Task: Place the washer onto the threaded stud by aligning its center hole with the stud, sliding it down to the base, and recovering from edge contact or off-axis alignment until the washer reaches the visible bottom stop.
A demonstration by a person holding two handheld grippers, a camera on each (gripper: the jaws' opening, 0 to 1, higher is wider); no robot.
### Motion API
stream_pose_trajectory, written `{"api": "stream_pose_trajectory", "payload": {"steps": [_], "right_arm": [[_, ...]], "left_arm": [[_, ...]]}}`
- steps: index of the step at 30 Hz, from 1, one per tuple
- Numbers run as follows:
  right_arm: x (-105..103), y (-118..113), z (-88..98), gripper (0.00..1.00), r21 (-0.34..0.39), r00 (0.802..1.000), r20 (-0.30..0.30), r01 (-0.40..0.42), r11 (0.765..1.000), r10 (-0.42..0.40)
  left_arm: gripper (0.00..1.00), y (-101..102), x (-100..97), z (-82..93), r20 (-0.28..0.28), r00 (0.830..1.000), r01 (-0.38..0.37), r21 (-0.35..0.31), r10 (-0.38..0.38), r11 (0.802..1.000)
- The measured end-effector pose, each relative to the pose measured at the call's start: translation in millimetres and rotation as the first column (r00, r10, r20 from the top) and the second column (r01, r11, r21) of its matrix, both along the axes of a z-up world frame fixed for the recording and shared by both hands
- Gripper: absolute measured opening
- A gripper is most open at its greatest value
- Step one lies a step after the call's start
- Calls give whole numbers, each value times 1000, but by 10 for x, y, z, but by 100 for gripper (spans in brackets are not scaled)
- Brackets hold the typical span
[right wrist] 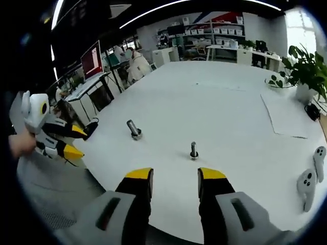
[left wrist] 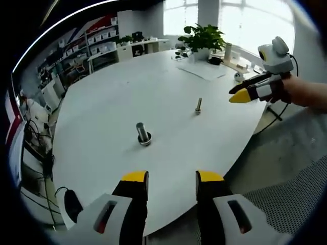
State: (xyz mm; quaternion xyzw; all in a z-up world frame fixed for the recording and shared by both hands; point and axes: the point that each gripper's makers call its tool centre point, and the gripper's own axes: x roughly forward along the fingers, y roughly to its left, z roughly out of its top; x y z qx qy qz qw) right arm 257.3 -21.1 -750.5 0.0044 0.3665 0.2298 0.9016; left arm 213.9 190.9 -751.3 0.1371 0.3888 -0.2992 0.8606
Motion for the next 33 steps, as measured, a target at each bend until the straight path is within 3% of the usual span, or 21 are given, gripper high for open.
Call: {"api": "stream_pose_trajectory", "payload": {"steps": [18,27,30,33], "right_arm": [[28,-126,-38,37,-16,999,-12,31,999,-31],[25,-113,-113,37,-14,999,-34,26,1000,-26],[34,-127,-127,37,-11,999,-35,34,999,-34],[31,-152,-120,37,-24,999,-29,33,999,-33]], "left_arm": [[34,26,4,-7,6,1000,7,23,-7,1000],[36,29,47,50,9,1000,-18,-30,18,999],[36,22,38,45,19,1000,-5,-10,6,1000],[37,-26,26,59,14,1000,-2,-32,3,999]]}}
